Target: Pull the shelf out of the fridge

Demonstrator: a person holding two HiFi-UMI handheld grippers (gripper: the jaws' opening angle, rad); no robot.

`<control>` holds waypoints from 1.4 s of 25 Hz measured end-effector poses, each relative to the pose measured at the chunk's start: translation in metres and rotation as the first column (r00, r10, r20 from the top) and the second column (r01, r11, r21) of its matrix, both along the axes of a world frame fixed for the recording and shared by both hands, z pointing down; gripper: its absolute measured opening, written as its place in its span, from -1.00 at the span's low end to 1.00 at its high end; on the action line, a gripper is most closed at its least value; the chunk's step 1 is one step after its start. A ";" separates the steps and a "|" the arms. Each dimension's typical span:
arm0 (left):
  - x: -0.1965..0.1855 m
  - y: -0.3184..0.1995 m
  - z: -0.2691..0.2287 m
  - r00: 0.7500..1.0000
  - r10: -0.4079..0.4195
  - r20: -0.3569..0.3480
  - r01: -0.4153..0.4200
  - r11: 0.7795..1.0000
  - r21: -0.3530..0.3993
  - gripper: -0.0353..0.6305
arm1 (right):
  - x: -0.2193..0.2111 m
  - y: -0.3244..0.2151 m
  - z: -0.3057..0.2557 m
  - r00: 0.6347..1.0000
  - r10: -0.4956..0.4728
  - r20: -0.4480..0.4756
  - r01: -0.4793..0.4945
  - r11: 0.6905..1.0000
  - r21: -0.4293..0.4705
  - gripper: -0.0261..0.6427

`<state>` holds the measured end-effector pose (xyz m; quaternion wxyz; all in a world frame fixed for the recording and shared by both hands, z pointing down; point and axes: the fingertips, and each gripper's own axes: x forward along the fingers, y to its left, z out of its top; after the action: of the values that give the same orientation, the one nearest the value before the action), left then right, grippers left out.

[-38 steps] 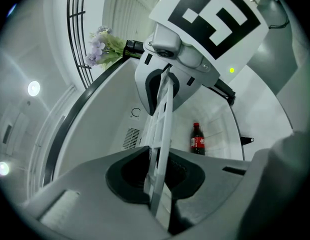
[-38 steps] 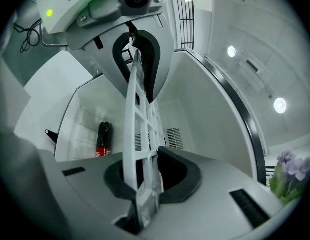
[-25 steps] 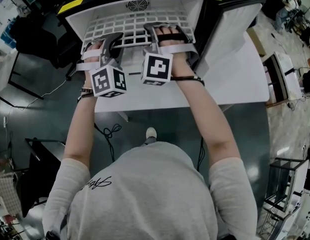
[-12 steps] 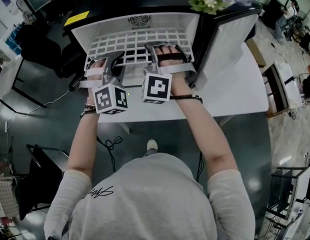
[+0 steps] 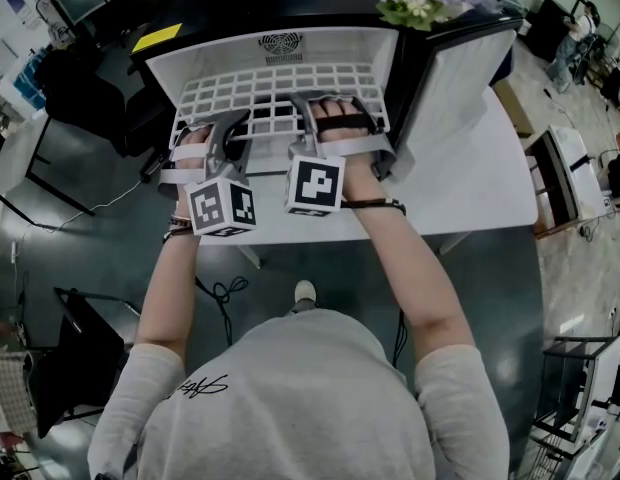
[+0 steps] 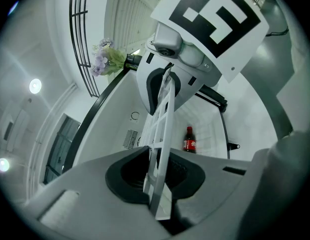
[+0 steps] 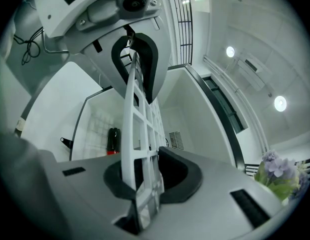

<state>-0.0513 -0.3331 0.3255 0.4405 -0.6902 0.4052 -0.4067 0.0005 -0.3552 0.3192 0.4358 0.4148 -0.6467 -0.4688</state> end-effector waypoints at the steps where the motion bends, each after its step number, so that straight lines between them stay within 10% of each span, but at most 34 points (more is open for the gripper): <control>1: 0.000 0.001 0.000 1.000 0.000 0.001 0.000 1.000 0.000 -0.77 | 0.000 0.001 -0.001 1.000 -0.003 0.003 0.003 1.000 0.000 -0.78; 35: 0.002 0.038 0.006 1.000 -0.003 0.010 0.003 1.000 0.008 -0.77 | -0.003 0.039 0.006 0.999 -0.028 0.036 0.028 0.999 -0.025 -0.78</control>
<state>-0.0497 -0.2951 0.3311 0.4449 -0.6856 0.4055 -0.4093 -0.0028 -0.3163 0.3256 0.4230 0.4083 -0.6661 -0.4590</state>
